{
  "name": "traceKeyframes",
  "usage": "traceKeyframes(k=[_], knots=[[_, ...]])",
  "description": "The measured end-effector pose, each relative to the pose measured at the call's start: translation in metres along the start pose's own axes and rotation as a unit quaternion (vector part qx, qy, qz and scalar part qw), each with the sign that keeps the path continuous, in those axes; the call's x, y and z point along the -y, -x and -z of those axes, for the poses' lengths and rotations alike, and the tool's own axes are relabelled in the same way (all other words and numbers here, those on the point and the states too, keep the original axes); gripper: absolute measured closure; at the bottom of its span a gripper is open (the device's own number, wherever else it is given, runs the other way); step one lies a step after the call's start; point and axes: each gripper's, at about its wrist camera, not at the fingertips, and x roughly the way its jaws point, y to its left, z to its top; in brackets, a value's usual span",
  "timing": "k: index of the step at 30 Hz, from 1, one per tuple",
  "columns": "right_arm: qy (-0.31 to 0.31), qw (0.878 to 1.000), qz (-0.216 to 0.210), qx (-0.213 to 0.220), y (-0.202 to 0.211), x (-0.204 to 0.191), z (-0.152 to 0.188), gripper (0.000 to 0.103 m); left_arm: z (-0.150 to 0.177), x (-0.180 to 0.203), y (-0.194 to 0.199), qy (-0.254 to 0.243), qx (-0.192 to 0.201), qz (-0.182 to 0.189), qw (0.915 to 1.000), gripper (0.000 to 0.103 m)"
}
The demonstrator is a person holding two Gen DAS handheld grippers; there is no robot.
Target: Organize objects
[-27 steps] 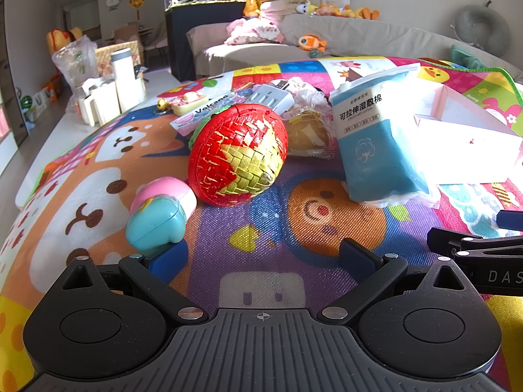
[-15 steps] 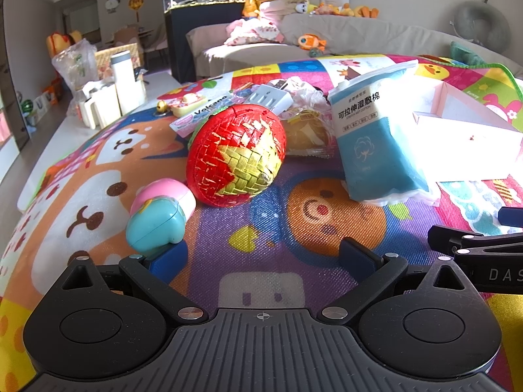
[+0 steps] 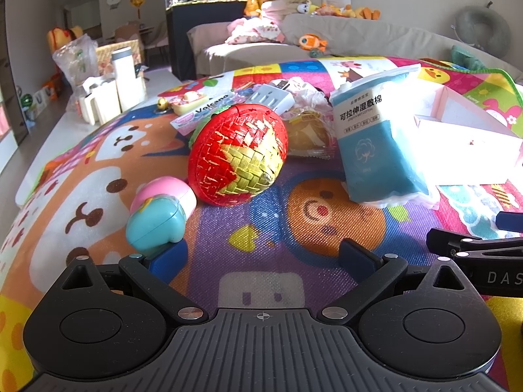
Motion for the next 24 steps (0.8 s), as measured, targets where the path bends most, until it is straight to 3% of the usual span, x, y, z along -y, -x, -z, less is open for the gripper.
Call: traceKeyframes(k=[5,10,13,17,21,24], knots=[[-0.002,1.000,-0.002,-0.001,0.000,0.001,0.000,0.000,-0.002,-0.010,0.012,0.017,-0.007,0.012,0.9998,0.002],[0.023,0.999,-0.031,-0.018,-0.001,0.009,-0.002,0.000,-0.019,-0.042,0.049,0.067,0.048,0.019,0.9964,0.002],[0.033,0.998,-0.036,-0.027,0.002,0.007,-0.004,0.000,-0.040,-0.063,0.049,0.110,0.049,0.041,0.9919,0.002],[0.036,0.998,-0.039,-0.035,0.002,0.007,-0.006,0.000,-0.075,-0.067,0.012,0.143,0.006,0.096,0.9851,0.002],[0.037,0.998,-0.042,-0.042,0.003,0.008,-0.006,0.000,-0.093,-0.068,-0.038,0.157,-0.038,0.084,0.9833,0.003],[0.034,0.998,-0.039,-0.046,0.005,0.007,-0.006,0.000,-0.095,-0.073,-0.070,0.187,-0.089,0.083,0.9747,0.009]])
